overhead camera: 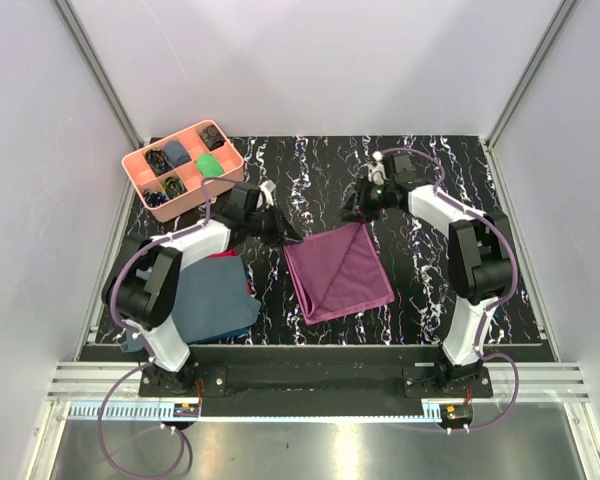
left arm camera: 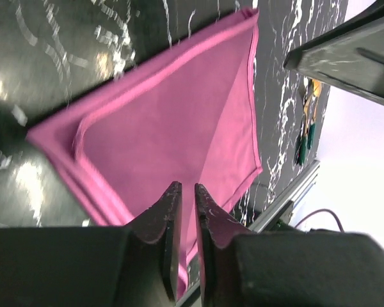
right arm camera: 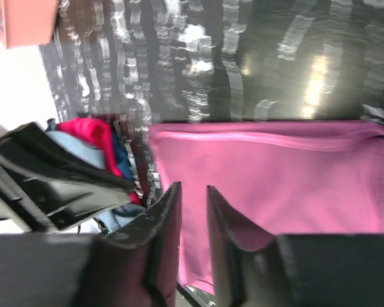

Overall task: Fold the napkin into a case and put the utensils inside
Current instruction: Smooth out the upper triangle-folded napkin at the center of the board.

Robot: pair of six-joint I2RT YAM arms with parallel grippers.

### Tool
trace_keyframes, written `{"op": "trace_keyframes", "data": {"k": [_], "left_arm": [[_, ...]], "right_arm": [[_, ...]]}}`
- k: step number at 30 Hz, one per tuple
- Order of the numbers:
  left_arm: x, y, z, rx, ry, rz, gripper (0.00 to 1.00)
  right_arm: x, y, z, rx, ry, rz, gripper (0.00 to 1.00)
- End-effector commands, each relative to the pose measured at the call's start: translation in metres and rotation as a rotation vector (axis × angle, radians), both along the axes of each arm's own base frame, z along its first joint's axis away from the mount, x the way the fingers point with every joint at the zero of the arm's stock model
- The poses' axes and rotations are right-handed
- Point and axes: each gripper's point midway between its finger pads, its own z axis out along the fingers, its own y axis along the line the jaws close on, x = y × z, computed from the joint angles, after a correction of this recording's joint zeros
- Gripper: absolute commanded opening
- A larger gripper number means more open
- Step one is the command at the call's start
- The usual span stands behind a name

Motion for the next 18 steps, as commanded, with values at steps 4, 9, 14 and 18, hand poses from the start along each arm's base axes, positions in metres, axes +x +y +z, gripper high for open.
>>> {"op": "trace_keyframes", "data": {"k": [4, 9, 14, 18], "left_arm": [[-0.032, -0.075, 0.034, -0.111, -0.096, -0.25, 0.16], [-0.079, -0.096, 0.01, -0.078, -0.046, -0.351, 0.14], [-0.102, -0.091, -0.01, -0.037, -0.023, -0.391, 0.14], [-0.107, -0.084, -0.019, -0.002, -0.021, -0.404, 0.15]], "right_arm": [[0.005, -0.025, -0.025, 0.051, -0.001, 0.033, 0.18], [0.019, -0.029, -0.04, 0.08, 0.016, 0.029, 0.11], [0.026, -0.042, -0.062, 0.062, 0.05, -0.01, 0.1], [0.026, -0.047, -0.072, 0.072, 0.076, -0.032, 0.09]]}}
